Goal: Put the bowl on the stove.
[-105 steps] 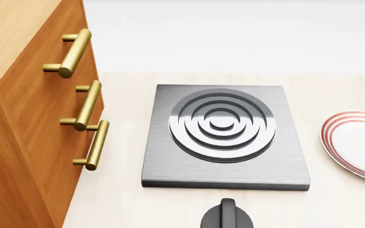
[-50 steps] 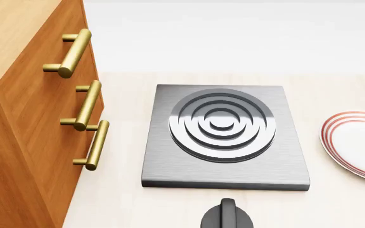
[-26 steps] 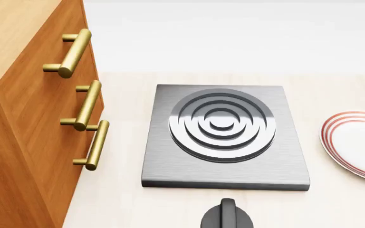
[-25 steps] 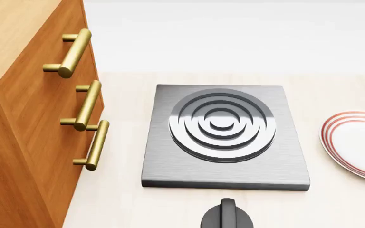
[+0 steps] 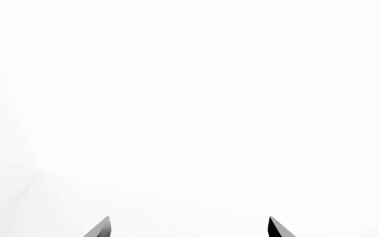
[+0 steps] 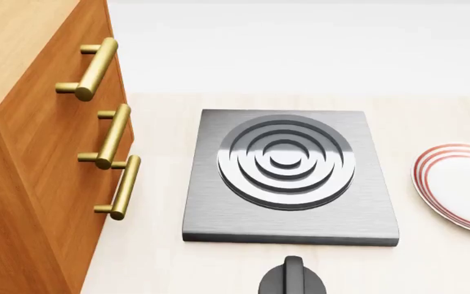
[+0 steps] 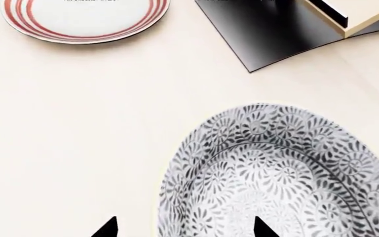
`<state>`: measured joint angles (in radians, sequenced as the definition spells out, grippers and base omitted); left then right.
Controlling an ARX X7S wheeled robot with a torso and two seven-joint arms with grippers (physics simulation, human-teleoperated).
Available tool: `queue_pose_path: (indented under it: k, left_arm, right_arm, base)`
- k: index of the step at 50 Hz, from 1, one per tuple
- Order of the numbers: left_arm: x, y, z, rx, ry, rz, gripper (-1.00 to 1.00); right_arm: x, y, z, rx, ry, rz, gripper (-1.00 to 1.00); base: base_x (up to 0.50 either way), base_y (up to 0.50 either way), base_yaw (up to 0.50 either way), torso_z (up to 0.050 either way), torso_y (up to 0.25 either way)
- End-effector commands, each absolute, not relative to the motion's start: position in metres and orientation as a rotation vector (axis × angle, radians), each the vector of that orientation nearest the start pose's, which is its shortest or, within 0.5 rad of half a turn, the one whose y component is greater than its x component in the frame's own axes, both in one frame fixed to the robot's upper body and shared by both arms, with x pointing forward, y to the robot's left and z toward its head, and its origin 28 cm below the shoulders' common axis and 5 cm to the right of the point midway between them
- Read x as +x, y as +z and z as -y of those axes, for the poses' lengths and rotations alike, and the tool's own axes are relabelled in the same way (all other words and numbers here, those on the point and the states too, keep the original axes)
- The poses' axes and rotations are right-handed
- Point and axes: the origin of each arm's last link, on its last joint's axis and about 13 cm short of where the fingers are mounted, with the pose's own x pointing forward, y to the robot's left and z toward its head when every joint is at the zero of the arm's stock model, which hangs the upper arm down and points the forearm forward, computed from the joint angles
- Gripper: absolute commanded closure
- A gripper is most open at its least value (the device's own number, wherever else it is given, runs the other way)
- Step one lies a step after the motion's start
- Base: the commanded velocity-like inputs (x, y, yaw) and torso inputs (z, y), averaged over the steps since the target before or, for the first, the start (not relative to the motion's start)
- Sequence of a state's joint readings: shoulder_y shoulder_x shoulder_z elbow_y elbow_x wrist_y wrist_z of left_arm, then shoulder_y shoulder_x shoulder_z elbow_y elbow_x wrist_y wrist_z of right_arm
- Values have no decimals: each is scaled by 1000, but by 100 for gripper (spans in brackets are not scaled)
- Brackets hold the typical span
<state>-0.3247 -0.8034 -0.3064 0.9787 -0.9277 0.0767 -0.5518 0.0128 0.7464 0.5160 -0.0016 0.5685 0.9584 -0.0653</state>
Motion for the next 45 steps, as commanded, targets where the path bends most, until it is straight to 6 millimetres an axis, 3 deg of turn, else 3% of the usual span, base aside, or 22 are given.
queue_pose_path:
  k: [1, 9, 10, 32, 40, 45]
  left_arm:
    - [139, 298, -276, -210, -72, 1219, -100]
    - [139, 299, -276, -210, -70, 1221, -100]
    - [139, 299, -276, -210, -71, 1221, -100]
    - [138, 299, -276, -211, -66, 1221, -100]
    - [138, 299, -277, -214, -64, 1222, -100]
    - [138, 300, -277, -214, -62, 1225, -100]
  right_arm:
    - [156, 75, 331, 95, -379, -649, -100]
    - [157, 73, 330, 74, -379, -642, -100]
    - [157, 73, 330, 66, -377, -640, 100]
    - [142, 76, 332, 55, -400, -611, 100]
    - [129, 103, 343, 22, -394, -550, 100]
    - [123, 137, 347, 13, -310, -458, 100]
  base:
    - [0, 0, 0, 0, 0]
    - [0, 0, 0, -2, 0]
    - [0, 0, 0, 0, 0]
    - [0, 0, 0, 0, 0]
    - [0, 0, 0, 0, 0]
    - [0, 0, 0, 0, 0]
